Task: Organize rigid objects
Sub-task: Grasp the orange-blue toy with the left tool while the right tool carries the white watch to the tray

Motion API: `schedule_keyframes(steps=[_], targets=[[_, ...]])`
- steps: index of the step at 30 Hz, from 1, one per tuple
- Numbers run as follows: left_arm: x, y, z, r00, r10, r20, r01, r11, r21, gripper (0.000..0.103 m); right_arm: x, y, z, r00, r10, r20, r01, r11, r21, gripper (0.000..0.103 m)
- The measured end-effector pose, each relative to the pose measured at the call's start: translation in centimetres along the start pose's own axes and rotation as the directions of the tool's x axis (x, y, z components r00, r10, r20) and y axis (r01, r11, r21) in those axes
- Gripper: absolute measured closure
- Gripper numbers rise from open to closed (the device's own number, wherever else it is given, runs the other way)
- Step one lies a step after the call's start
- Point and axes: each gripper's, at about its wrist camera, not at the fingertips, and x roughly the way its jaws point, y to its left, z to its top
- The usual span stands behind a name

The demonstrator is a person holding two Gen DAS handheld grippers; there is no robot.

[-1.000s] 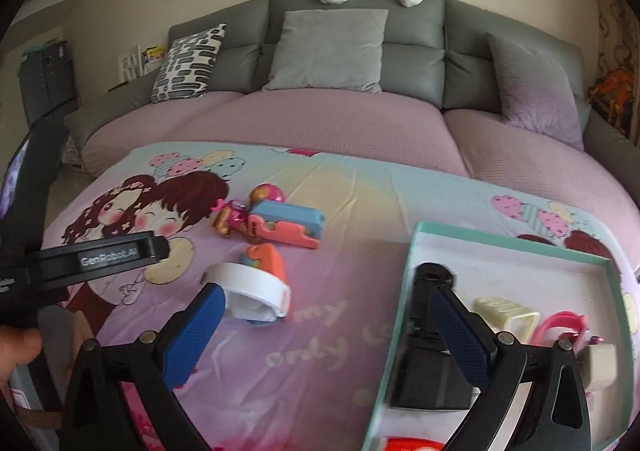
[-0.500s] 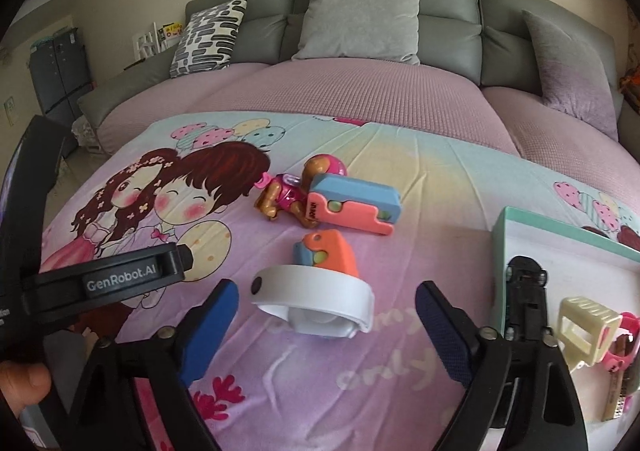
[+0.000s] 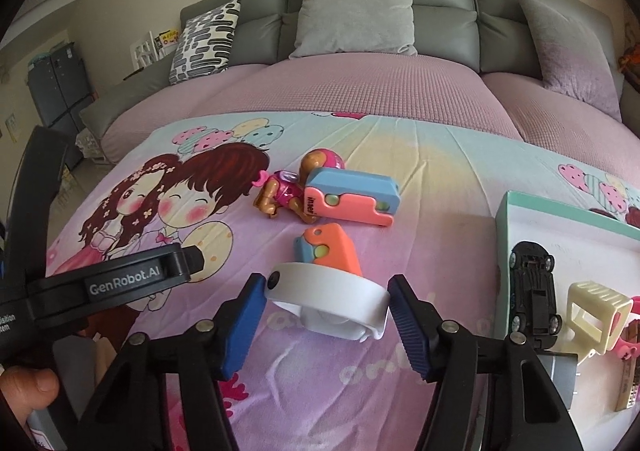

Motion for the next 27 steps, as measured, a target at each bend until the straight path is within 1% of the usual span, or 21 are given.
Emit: schedule_keyframes(steps=[8,11,14,19,23,25,27], targets=[[0.0,-1.8,-0.1,0.998,-0.065,-0.001,0.065,0.998,0.027,0.004,-1.1,-2.0,0.3,0.999,-0.033,0.011,0.033,0.999,0.044,0.038],[0.1,-2.4,-0.1,0.995,-0.095,0.008,0.095,0.995,0.035,0.004,-2.0,-2.9,0.6,0.998,-0.058,0.030,0.056,0.997,0.056,0.038],[0.5,-3.2,-0.3,0.992,-0.129,-0.011,0.129,0.991,0.038,0.004,-2.9,-4.1,0.9,0.995,-0.091,0.045,0.087,0.993,0.079,0.038],[0.6,-5.6,-0.5,0.991,-0.137,-0.005,0.137,0.987,0.084,0.004,-4.8,-5.9,1.4,0.989,-0.126,0.077,0.117,0.986,0.116,0.038],[1.0,-7.8,-1.0,0.986,-0.167,-0.013,0.167,0.977,0.134,0.004,-6.0,-7.1,1.6,0.983,-0.155,0.099,0.141,0.981,0.133,0.038],[1.1,-9.0,-1.3,0.987,-0.161,-0.014,0.161,0.973,0.167,0.004,-6.2,-7.7,1.6,0.981,-0.165,0.100,0.151,0.979,0.139,0.038],[1.2,-10.1,-1.6,0.990,-0.141,0.000,0.139,0.970,0.201,0.004,-6.5,-8.2,1.6,0.980,-0.176,0.098,0.161,0.976,0.150,0.038]])
